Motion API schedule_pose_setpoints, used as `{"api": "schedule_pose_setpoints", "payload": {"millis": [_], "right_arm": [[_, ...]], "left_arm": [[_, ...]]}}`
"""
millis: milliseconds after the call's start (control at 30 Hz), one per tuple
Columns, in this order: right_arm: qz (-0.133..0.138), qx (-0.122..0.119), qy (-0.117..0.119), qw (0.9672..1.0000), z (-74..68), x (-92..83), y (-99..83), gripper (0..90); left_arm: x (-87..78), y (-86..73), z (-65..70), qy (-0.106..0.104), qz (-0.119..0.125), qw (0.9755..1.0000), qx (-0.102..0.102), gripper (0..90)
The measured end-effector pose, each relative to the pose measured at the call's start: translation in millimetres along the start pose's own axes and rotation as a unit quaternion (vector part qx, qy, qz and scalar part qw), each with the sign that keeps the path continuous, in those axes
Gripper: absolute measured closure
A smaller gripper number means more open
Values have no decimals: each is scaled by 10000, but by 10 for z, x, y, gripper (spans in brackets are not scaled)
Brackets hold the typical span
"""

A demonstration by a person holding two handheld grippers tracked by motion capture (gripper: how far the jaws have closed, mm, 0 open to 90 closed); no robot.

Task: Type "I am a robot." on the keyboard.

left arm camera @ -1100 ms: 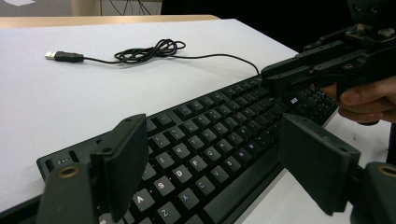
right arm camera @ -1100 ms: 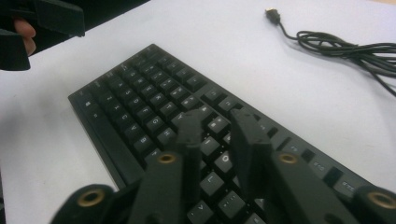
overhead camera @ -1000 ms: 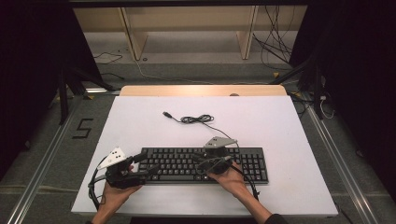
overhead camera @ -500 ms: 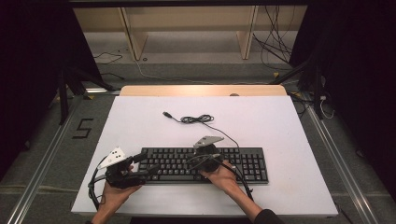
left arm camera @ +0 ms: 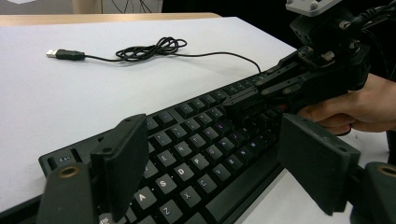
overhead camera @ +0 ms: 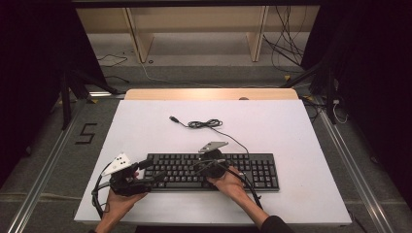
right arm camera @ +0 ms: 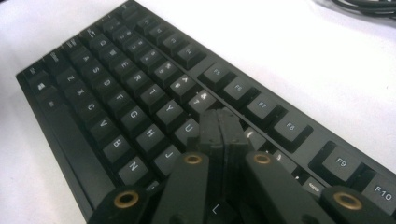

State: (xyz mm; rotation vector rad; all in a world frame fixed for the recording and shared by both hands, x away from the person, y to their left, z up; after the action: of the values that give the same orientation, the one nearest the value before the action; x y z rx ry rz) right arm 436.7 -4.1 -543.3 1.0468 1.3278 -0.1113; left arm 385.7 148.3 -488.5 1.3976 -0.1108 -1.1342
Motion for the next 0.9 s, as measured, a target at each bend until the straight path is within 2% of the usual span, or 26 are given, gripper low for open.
{"api": "schedule_pose_setpoints", "payload": {"millis": [200, 300, 533, 700, 767, 900], "right_arm": [[-44, -4, -66, 10000, -4, 38, -25, 900], [-46, -105, -188, 9998, -17, 41, -26, 900], [-19, 7, -111, 9999, -10, 32, -21, 900], [170, 149, -101, 9997, 31, -49, 20, 900], [296, 240, -17, 9993, 50, -106, 39, 900], [504, 276, 128, 9983, 40, -206, 69, 834]], "left_arm": [[-1, 0, 0, 0, 1, 10000, -3, 242], [1, -2, 0, 7, -8, 10000, 8, 242], [-1, -2, -5, 13, -9, 10000, 4, 242], [-7, -2, -17, 16, -3, 10000, -15, 242], [-8, -2, -18, 16, -4, 10000, -18, 242], [-7, -3, -15, 20, -12, 10000, -2, 242]]}}
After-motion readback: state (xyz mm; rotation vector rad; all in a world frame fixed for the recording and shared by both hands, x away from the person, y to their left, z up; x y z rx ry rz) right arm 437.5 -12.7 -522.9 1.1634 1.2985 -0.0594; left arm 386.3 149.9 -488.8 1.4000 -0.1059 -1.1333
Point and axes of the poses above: each handheld gripper's, and its own axes: x roughly forward along the jaws, y roughly out of its top, z roughly to its right, the point moved 10 cm from there along x, roughly forward along the jaws, and after that the axes turned 12 degrees about -z, right-handed, at the moved point
